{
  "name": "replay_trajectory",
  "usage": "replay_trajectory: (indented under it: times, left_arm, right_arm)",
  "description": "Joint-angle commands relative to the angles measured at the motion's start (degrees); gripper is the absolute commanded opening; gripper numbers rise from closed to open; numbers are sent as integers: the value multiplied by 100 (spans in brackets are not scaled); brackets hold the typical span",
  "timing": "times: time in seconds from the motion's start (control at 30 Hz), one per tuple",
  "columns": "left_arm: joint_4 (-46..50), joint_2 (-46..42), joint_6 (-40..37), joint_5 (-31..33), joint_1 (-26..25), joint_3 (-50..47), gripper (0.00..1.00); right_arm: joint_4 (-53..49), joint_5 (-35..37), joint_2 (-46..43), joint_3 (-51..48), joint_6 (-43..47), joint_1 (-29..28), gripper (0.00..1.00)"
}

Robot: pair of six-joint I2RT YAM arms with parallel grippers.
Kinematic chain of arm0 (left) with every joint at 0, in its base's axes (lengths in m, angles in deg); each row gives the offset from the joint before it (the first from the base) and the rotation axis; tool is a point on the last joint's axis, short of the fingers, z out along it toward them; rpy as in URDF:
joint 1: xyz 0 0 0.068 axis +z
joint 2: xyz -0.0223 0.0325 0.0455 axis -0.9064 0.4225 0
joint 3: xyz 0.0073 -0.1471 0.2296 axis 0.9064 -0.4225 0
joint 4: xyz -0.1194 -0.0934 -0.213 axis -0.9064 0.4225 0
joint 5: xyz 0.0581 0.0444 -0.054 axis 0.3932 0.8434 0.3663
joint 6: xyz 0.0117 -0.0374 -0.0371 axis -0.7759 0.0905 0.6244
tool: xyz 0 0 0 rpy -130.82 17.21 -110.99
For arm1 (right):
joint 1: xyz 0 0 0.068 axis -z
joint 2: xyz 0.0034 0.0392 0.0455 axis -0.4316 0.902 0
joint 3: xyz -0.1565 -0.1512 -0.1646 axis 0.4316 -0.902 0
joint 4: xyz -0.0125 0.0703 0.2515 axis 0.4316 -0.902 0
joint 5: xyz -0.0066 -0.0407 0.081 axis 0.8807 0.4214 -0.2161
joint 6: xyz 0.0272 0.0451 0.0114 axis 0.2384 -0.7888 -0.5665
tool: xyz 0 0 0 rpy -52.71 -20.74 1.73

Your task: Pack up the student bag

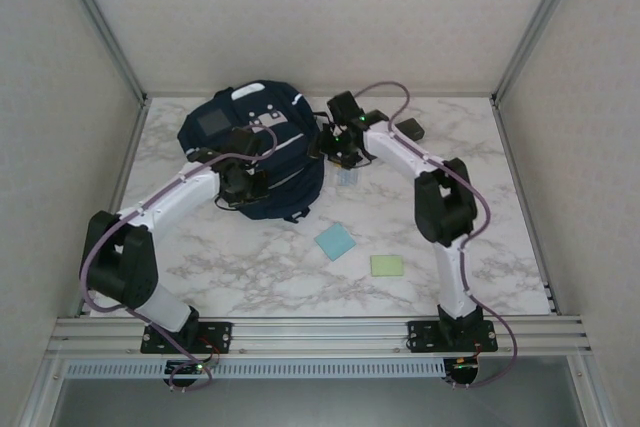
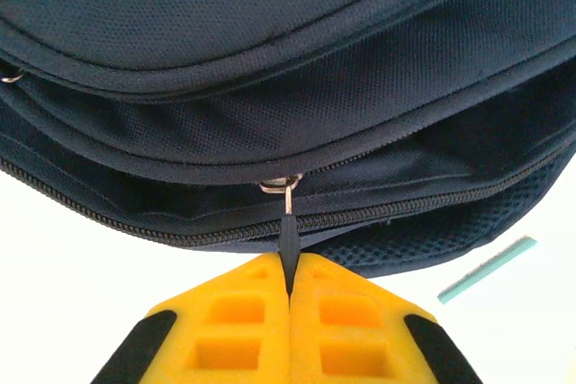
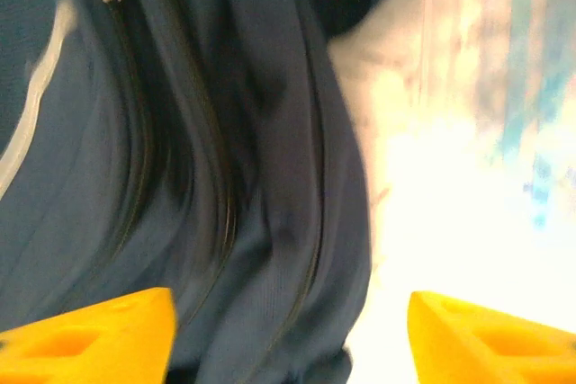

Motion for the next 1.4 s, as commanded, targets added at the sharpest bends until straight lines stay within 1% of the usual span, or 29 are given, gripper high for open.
replay_trajectory:
  times: [0.0, 0.13, 0.2, 0.27, 0.3, 0.33, 0.4, 0.47, 0.53, 0.77, 0.93, 1.07, 1.2, 1.3, 1.37]
  left_arm:
    - [108, 111, -52, -252, -147, 270, 0]
    - [160, 101, -115, -132, -164, 210, 0]
    - [177, 75, -132, -12, -162, 147, 0]
    - [199, 64, -142, 164, -165, 96, 0]
    - [243, 64, -142, 275, -164, 74, 0]
    - [301, 79, -134, 429, -160, 58, 0]
    - [561, 150, -125, 862, -165, 93, 0]
    - [842, 268, -158, 1363, -156, 138, 0]
    - [976, 374, -207, 1747, -101, 54, 0]
    - [906, 399, -434, 2232, 381, -266, 0]
    - [837, 388, -902, 2440, 1029, -135, 0]
    - [605, 593, -1105, 2790, 1399, 170, 0]
    - [131, 953, -1277, 3252, 1669, 451, 0]
    - [-387, 1229, -1591, 3577, 1851, 606, 0]
    - [-874, 1329, -1973, 3516, 2007, 600, 0]
  right_arm:
    - [1538, -613, -581, -1040, -1310, -202, 73]
    - [2407, -679, -660, -1700, -1791, -456, 73]
    - [2660, -749, -501, -1747, -1965, -536, 72]
    - [2901, -819, -301, -1753, -2129, -599, 69]
    - [2984, -808, -223, -1771, -2191, -626, 63]
    - [3006, -745, -175, -1789, -2210, -642, 54]
    - [2774, -514, -143, -1776, -2173, -649, 21]
    - [2442, -230, -160, -1752, -2024, -649, 2]
    - [2163, 27, -169, -1755, -1868, -651, 0]
    - [2090, 183, -151, -1864, -1673, -650, 0]
    - [1982, 278, -158, -1819, -1436, -651, 0]
    - [1952, 274, -136, -1766, -1303, -651, 0]
    - [2013, 192, -101, -1769, -1241, -657, 0]
    - [1982, 209, -77, -1756, -1144, -681, 0]
    - [1908, 228, -38, -1713, -1067, -700, 0]
